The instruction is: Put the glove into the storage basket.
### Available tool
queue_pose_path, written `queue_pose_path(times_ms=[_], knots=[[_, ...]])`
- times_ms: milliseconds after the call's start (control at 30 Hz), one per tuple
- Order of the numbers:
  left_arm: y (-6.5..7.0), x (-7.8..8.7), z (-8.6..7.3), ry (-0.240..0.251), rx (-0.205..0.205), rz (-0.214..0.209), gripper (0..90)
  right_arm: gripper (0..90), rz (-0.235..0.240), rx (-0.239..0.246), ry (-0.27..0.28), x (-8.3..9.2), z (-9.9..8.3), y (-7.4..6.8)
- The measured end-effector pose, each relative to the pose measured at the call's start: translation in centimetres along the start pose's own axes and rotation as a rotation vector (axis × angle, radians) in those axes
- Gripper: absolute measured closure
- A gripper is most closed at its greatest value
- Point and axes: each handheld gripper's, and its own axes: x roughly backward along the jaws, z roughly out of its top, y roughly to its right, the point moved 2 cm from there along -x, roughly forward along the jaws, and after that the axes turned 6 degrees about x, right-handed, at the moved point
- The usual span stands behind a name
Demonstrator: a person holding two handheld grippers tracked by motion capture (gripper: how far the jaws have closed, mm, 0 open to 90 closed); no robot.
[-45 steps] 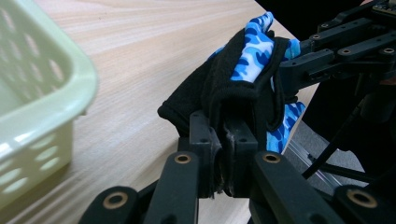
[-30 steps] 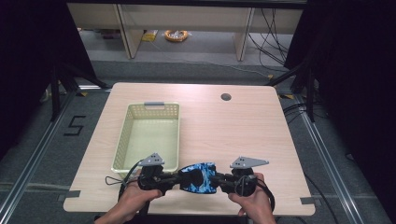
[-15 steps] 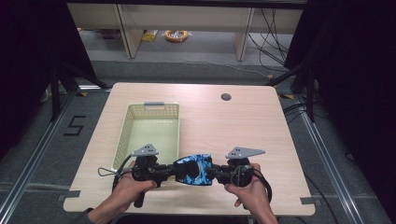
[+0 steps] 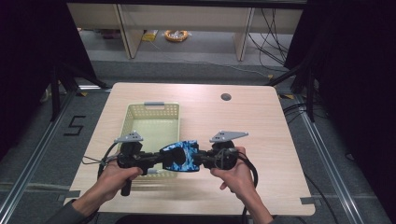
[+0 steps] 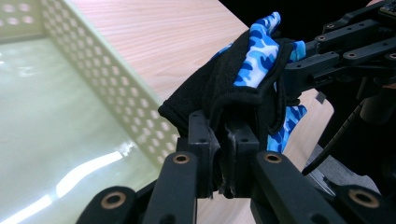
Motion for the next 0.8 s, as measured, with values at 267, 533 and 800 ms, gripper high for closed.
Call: queue_pose_path(times_ms=[267,533,800], knots=[[-2.5,2.1,0.3,0.002,0.033,0.036,82.2,79.3,0.025,0.027,-0.015,-3.1,2.3,-0.4],[-4.9,3.4,0.5,0.008,0.069,0.072,82.2,79.4,0.041,0.028,-0.037,-6.0,4.2,-1.0],[-6.8,3.6,0.3,-0.009,0.101,0.093,82.1,79.4,0.046,0.023,-0.061,-8.0,4.9,-1.0]])
